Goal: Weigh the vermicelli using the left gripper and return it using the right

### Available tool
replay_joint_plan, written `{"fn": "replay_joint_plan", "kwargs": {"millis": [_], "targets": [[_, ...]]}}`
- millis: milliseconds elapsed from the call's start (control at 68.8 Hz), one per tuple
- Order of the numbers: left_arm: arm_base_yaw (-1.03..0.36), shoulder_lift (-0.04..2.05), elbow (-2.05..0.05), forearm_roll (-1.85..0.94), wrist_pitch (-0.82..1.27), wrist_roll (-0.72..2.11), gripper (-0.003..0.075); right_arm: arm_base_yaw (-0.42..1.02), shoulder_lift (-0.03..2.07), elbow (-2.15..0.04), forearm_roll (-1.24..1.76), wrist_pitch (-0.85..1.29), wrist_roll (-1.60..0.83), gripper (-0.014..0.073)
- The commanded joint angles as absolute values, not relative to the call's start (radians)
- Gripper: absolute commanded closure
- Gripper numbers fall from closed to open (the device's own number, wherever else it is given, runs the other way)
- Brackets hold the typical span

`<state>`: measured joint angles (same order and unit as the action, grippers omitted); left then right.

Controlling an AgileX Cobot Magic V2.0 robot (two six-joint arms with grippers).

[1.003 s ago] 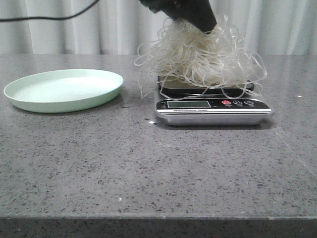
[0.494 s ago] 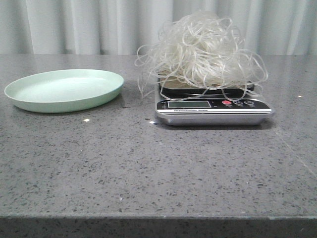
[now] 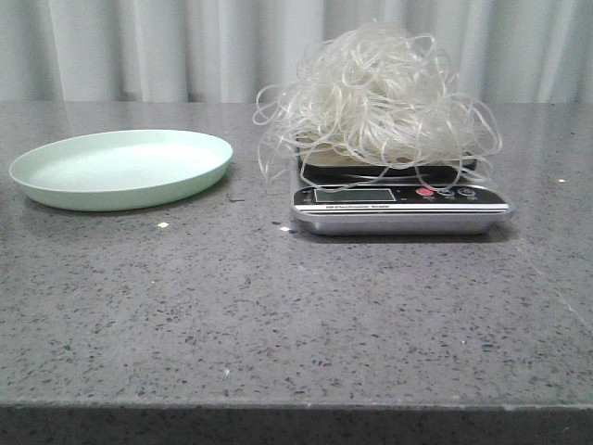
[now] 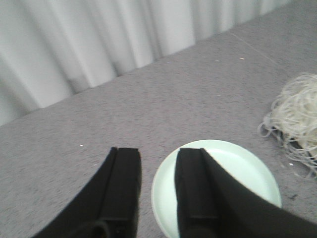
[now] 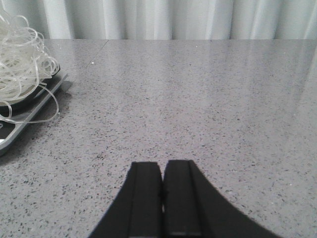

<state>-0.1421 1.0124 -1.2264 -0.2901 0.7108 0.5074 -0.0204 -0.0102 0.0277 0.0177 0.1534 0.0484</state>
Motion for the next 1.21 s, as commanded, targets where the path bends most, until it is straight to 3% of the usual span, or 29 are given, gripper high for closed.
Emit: {"fn": "replay_joint_plan", "kwargs": {"millis": [0, 58, 524, 785, 1193], "targets": [[-0.104, 0.891, -1.116, -0.306, 0.569, 0.493, 0.0559, -0.027, -0.026, 0.020, 0.021, 0.071, 0.042, 0.0442], [-0.089, 0.829, -1.050, -0.306, 0.549, 0.493, 0.0590, -0.027, -0.026, 0.020, 0.021, 0.071, 0.042, 0.0442], [-0.064, 0.365, -0.488, -0.326, 0.284, 0.491, 0.0584, -0.027, -0.026, 0.020, 0.021, 0.071, 0.042, 0.0442], [-0.064, 0.234, -0.377, -0.330, 0.195, 0.491, 0.0584, -0.027, -0.026, 0.020, 0.021, 0.065, 0.042, 0.0442], [-0.064, 0.230, -0.366, -0.330, 0.173, 0.491, 0.0583, -0.027, -0.017, -0.070, 0.021, -0.102, 0.042, 0.0442]]}}
